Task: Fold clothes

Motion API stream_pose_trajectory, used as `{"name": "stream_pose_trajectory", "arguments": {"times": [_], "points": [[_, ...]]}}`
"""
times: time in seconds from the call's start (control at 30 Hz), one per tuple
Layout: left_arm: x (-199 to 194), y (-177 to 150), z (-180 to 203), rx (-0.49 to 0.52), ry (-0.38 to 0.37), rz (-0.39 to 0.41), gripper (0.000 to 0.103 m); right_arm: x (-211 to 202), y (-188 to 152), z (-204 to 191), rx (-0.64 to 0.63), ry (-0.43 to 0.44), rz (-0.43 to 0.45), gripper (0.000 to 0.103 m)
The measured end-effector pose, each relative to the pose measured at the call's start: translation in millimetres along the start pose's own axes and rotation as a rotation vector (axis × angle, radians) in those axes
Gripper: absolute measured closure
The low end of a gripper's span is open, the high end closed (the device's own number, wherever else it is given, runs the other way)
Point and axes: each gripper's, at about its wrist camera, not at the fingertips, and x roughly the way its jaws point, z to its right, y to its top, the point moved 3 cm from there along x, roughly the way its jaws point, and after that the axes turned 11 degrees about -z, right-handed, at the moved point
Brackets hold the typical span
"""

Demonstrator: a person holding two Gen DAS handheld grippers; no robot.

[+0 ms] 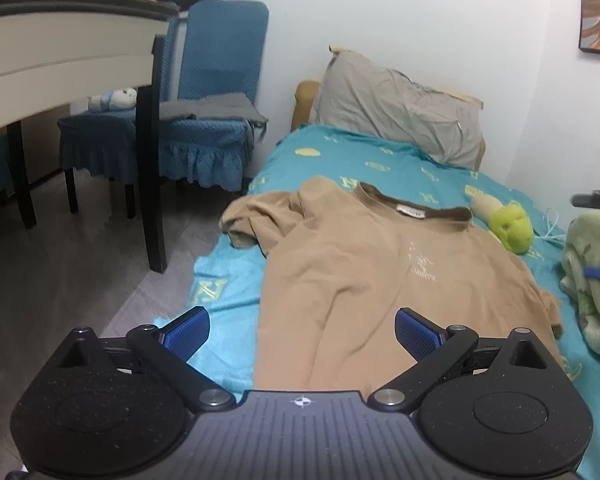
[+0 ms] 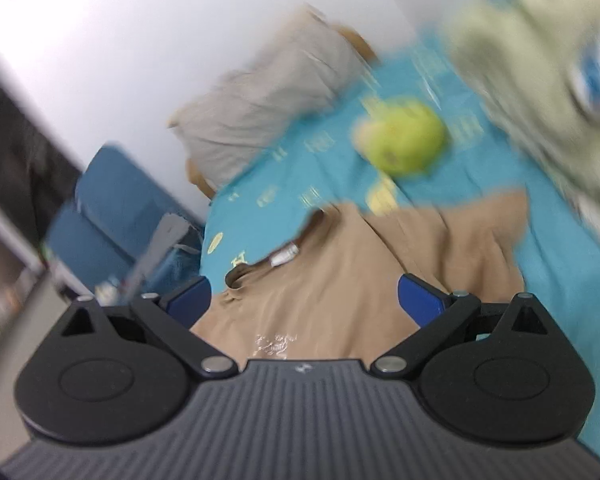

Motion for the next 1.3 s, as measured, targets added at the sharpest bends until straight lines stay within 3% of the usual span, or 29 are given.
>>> {"name": "stream_pose_trajectory", "arguments": {"times": [0.07, 0.17, 0.23, 0.3, 0.37, 0.47, 0.5, 0.53, 0.6, 0.7, 0.8, 0.87, 1.0, 1.07, 1.13, 1.17, 1.3], "points": [[2.3, -0.6, 1.1, -0.002, -0.016, -0.01, 0.003, 5.5, 5.3, 44.4, 0.166, 0.048, -0.053, 0.002], [6.7, -1.0, 2.5, -0.001, -0.014, -0.02, 0.003, 23.1, -10.2, 104.0, 0.409, 0.013, -0.018, 0.005], [9.9, -3.2, 1.8, 0.004, -0.004, -0.025, 0.003, 41.5, -23.1, 127.4, 0.513, 0.025, 0.006, 0.019], [13.0, -5.5, 1.0, 0.009, 0.007, -0.029, 0.003, 48.0, -22.7, 130.1, 0.496, 0.039, 0.087, 0.021], [19.1, -7.8, -2.2, -0.011, 0.004, -0.057, 0.003, 59.9, -13.9, 132.1, 0.494, 0.05, 0.088, 0.027], [29.0, -8.1, -4.0, -0.021, -0.008, -0.081, 0.003, 75.7, -5.3, 139.6, 0.48, 0.031, 0.099, 0.057], [31.6, -7.5, -3.6, -0.017, -0.003, -0.08, 0.003, 79.7, -2.5, 141.2, 0.465, 0.006, 0.098, 0.079], [34.2, -6.9, -3.2, -0.013, 0.001, -0.08, 0.003, 81.6, 0.6, 141.7, 0.45, -0.025, 0.093, 0.092], [35.4, -6.3, -3.7, -0.014, 0.001, -0.079, 0.003, 75.4, 7.0, 138.6, 0.407, -0.07, 0.121, 0.093], [37.2, -5.6, -4.4, -0.014, 0.001, -0.077, 0.003, 48.1, 23.5, 125.5, 0.313, -0.134, 0.238, 0.095], [39.0, -4.9, -5.1, -0.015, 0.001, -0.076, 0.003, 26.6, 33.2, 113.8, 0.239, -0.191, 0.331, 0.096], [37.7, -4.3, -4.8, -0.015, -0.002, -0.072, 0.003, 21.9, 30.8, 113.5, 0.208, -0.228, 0.34, 0.095], [34.2, -5.8, -4.7, -0.013, -0.001, -0.066, 0.003, 31.9, 18.6, 147.1, 0.413, -0.089, 0.236, 0.091], [33.6, -6.1, -5.6, -0.02, -0.005, -0.069, 0.003, 37.2, 11.4, 155.0, 0.465, -0.063, 0.203, 0.075], [33.3, -6.2, -6.4, -0.025, -0.008, -0.07, 0.003, 41.9, 6.9, 155.9, 0.449, -0.075, 0.19, 0.021], [33.1, -6.3, -6.7, -0.026, -0.008, -0.07, 0.003, 43.5, 5.1, 155.1, 0.442, -0.067, 0.197, 0.014], [34.8, -7.2, -6.7, -0.027, -0.006, -0.075, 0.003, 55.6, 4.1, 160.1, 0.441, -0.048, 0.217, 0.015]]}}
